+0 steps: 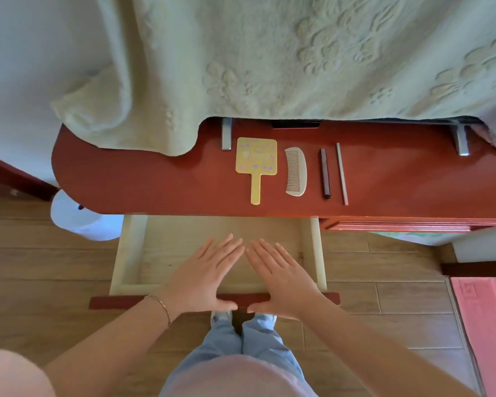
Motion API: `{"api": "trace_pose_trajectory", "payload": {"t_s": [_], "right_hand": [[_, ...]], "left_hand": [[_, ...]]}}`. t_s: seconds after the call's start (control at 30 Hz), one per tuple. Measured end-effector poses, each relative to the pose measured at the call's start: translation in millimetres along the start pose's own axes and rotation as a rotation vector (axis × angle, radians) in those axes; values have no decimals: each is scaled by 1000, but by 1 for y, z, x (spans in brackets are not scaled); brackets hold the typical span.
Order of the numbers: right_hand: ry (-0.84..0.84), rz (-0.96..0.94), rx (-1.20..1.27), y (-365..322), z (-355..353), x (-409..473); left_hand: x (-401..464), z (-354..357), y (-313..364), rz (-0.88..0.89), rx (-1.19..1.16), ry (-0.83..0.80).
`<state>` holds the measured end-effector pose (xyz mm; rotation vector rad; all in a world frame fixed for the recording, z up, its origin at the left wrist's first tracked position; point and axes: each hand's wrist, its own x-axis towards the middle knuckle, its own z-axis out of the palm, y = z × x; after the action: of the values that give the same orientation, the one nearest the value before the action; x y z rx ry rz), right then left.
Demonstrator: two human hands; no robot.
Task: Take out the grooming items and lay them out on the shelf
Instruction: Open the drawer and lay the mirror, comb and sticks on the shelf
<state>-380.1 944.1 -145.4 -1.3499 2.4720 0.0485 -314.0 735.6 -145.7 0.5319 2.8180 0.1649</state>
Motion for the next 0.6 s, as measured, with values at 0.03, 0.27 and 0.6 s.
{"api": "trace_pose_trajectory", "payload": {"t_s": [0.03,0.27,0.6], "right_hand": [[-13,-10,-2,-2,3,-1],[14,-49,-55,-7,2,3],[189,82,-131,7,-13,24]], "left_hand": [[-4,4,0,18,23,-5],[-8,10,-3,36,54,14],[15,-5,-28,-76,74,87]]}}
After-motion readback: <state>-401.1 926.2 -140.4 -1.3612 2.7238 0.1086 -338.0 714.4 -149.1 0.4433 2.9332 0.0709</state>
